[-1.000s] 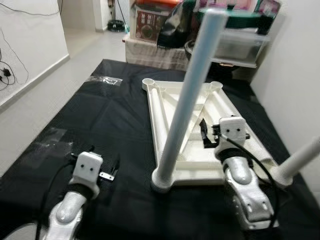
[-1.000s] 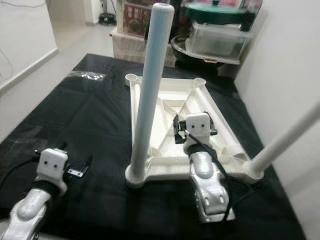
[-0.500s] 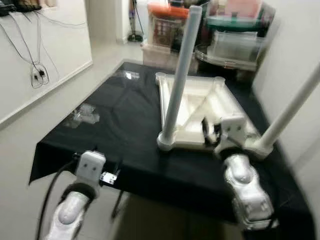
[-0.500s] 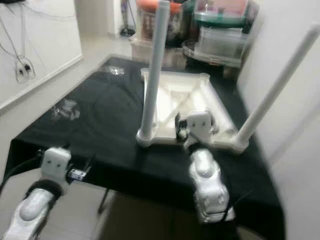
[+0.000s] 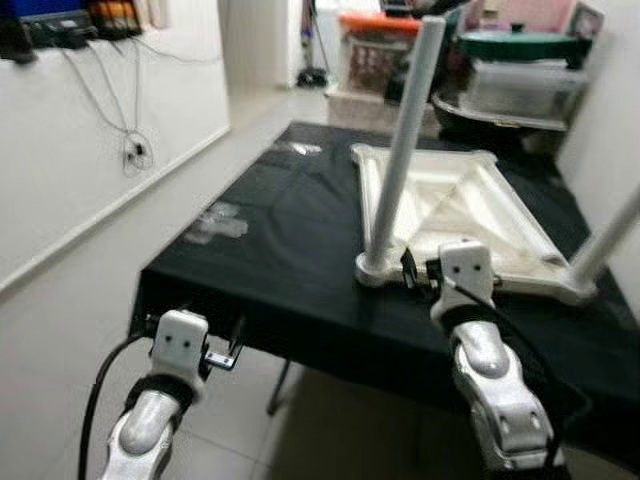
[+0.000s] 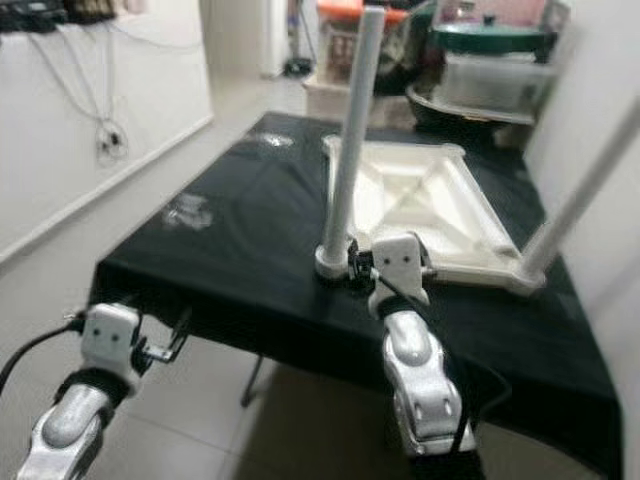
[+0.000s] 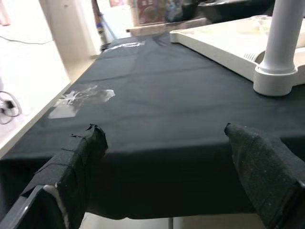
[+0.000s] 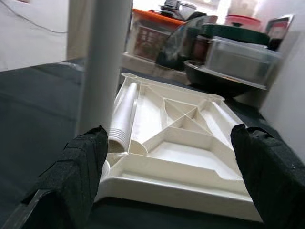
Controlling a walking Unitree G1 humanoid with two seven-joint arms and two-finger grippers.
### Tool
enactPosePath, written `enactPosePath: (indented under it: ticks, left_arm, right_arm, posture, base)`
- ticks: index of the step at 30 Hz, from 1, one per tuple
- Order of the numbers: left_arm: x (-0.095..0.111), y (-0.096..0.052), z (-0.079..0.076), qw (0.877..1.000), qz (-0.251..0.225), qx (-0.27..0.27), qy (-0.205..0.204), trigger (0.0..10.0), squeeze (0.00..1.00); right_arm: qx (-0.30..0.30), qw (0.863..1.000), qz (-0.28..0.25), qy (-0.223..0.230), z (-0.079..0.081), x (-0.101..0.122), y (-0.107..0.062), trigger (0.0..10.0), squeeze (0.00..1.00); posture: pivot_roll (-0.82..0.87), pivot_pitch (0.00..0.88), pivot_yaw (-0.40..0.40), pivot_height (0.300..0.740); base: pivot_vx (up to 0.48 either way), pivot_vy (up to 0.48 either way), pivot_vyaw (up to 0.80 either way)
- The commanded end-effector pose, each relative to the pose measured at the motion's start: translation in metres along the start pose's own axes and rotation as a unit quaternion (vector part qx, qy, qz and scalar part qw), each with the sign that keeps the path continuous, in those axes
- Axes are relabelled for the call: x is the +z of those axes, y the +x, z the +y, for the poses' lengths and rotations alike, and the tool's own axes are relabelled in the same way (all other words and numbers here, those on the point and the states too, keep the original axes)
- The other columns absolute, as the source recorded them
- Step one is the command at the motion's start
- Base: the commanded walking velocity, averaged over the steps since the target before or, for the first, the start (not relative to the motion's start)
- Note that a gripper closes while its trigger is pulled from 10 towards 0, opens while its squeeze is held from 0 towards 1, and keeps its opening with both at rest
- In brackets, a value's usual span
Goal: Building children table
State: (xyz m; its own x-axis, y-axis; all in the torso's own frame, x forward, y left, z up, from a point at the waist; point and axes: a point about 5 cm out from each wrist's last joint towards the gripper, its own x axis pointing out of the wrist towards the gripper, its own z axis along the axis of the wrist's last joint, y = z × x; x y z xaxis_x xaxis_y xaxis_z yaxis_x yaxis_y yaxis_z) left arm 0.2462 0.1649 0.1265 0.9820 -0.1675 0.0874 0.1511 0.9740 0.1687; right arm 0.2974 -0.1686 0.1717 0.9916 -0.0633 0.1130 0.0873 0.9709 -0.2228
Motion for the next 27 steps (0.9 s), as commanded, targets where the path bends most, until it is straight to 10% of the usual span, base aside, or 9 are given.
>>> enactPosePath:
  ticks: [1,10,27]
  left_arm:
    - [-0.005,-0.003,0.006,1.0,0.015,0.008,0.001,10.0,0.0]
    - [-0.003,-0.002,0.006,1.0,0.014,0.003,0.0,10.0,0.0]
    - [0.005,0.001,0.008,1.0,-0.01,0.011,-0.023,10.0,0.0]
  right_arm:
    - [0.013,1.0,-0.004,0.007,0.006,0.002,-0.001,10.0,0.0]
    - [0.049,0.999,-0.02,0.0,0.015,0.006,-0.004,10.0,0.0]
    - [0.152,0.988,-0.017,-0.003,0.039,0.007,-0.014,10.0,0.0]
  posture:
    - [0.0,0.0,-0.082,0.74]
    - [0.0,0.0,-0.079,0.74]
    - [0.0,0.0,-0.074,0.74]
  base:
    - [0.0,0.48,0.0]
    - [0.0,0.48,-0.43]
    - [0.0,0.0,-0.19]
